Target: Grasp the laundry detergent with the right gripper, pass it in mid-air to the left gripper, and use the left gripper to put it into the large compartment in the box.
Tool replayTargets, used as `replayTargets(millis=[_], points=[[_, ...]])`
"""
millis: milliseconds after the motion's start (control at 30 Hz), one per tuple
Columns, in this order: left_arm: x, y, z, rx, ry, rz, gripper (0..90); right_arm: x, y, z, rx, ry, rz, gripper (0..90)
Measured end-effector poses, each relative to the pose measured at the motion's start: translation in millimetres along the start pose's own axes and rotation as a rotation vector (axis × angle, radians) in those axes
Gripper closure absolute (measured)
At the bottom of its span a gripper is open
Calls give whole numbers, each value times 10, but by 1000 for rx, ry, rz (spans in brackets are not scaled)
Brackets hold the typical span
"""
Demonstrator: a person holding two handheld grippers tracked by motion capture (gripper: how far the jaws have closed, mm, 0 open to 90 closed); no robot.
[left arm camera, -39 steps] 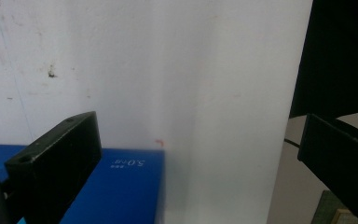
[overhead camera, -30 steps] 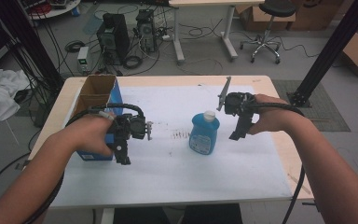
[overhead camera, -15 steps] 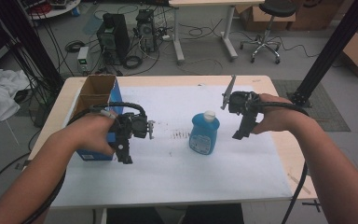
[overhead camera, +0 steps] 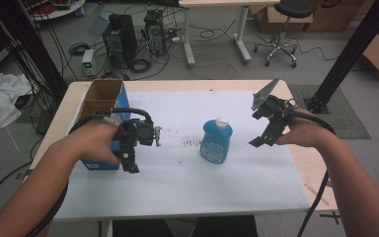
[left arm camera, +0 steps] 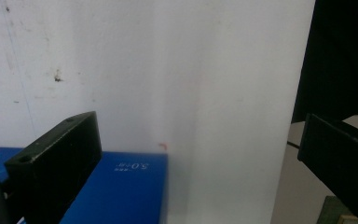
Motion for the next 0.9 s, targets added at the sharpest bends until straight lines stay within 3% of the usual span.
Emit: replayTargets(millis=[33, 167, 267, 400, 500, 533, 667, 900], points=[[0, 0, 0, 0, 0, 0, 1, 0, 0, 0, 0, 0, 0, 0], [-6, -1, -3, 3, -3, 0, 1, -88, -74, -39, -8, 120, -12, 0], [4, 12, -19, 7, 9, 5, 1, -117, -99, -45, -11, 156, -9, 0], [13, 22, -34, 7, 16, 12, 1, -215, -153, -19, -35, 249, -9, 0], [12, 25, -43, 11, 21, 11, 1, -249, -161, 3, -33, 279, -6, 0], [11, 27, -47, 12, 25, 13, 1, -290, -171, 36, -35, 322, -3, 0], [-2, 38, -64, 16, 28, 13, 1, -356, -177, 133, -34, 380, 0, 0], [-13, 55, -78, 18, 33, 10, 1, -403, -156, 360, -41, 437, 7, 0]])
Point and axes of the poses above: each handheld gripper's, and its own axes: z roughly forward along the jaws, x roughly out of its top, y roughly to its right, the point moved 3 cm from there along z, roughly forward along the jaws, and after that the axes turned 10 degrees about x, right-handed, at the moved point
